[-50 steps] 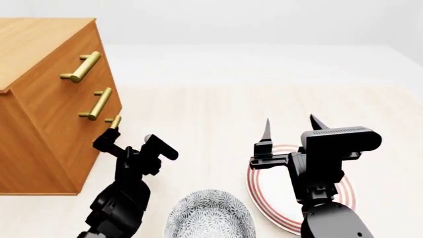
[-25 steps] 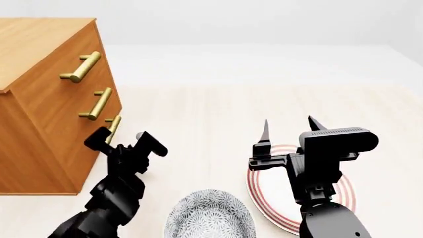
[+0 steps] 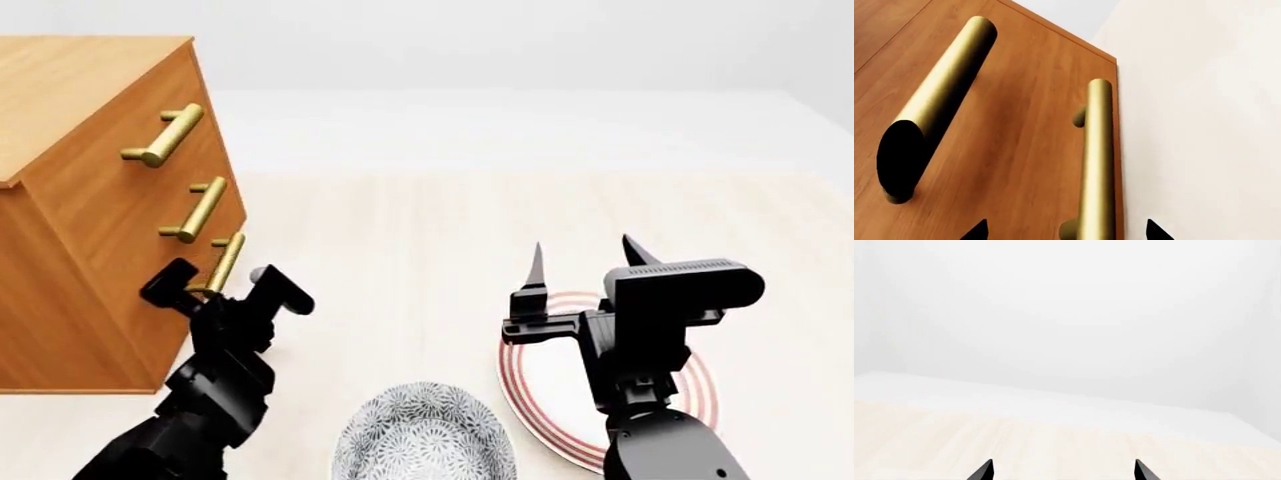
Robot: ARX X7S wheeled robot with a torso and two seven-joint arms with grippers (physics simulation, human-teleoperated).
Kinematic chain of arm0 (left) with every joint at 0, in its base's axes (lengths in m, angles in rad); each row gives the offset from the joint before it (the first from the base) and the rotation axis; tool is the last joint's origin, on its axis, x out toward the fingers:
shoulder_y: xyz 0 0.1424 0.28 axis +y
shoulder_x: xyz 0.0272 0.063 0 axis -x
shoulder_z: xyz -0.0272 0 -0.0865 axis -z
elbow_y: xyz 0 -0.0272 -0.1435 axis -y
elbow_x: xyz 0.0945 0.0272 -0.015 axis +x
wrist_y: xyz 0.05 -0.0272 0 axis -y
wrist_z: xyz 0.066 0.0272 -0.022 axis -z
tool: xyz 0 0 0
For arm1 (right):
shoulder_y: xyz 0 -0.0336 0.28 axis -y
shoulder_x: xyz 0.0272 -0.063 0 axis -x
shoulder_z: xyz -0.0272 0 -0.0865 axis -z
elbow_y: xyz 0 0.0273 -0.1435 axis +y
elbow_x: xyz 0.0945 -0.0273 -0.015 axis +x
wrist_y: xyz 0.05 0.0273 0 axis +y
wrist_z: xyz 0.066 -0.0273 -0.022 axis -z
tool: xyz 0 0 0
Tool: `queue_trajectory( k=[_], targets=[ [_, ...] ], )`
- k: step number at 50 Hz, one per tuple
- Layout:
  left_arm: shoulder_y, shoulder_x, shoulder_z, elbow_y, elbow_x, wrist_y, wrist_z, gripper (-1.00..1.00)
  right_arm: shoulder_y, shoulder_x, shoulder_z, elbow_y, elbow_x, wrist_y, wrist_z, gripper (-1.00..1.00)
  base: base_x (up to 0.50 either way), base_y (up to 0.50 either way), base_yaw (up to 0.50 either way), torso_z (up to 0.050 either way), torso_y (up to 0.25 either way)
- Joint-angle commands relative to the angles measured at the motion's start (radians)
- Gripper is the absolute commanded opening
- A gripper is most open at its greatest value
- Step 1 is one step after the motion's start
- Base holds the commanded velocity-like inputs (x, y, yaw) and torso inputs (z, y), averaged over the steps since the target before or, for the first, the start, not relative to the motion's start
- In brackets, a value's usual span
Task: Open the bottom drawer of the cabinet.
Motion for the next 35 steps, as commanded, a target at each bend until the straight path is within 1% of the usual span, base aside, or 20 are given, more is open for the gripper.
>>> queue_trajectory(
  k=[1,3,4,26,30,35],
  targets=[
    [-0.002,-0.008,0.024,-0.008,-0.033,-0.015,-0.006,1.0,-0.006,0.003,-0.002,0.007,0.005,-0.012,0.006,1.0,0.0,0.0,0.0,0.0,0.0],
    [-0.002,-0.008,0.027,-0.008,-0.034,-0.014,-0.006,1.0,-0.007,0.003,-0.002,0.005,0.006,-0.014,0.006,1.0,0.0,0.0,0.0,0.0,0.0],
    [-0.002,-0.008,0.028,-0.008,-0.034,-0.013,-0.006,-1.0,-0.007,0.004,-0.002,0.005,0.007,-0.014,0.007,1.0,0.0,0.0,0.0,0.0,0.0],
    [-0.004,-0.004,0.056,-0.008,-0.033,0.008,-0.013,-1.0,0.002,0.01,-0.007,0.001,0.018,-0.012,0.017,1.0,0.0,0.0,0.0,0.0,0.0],
    [-0.018,0.012,0.065,-0.008,-0.029,0.023,-0.019,-1.0,0.005,0.011,-0.011,0.004,0.019,-0.013,0.018,1.0,0.0,0.0,0.0,0.0,0.0],
    [-0.029,0.04,0.079,-0.007,-0.027,0.022,0.007,-1.0,0.006,0.012,-0.012,0.001,0.02,-0.011,0.021,1.0,0.0,0.0,0.0,0.0,0.002]
  ],
)
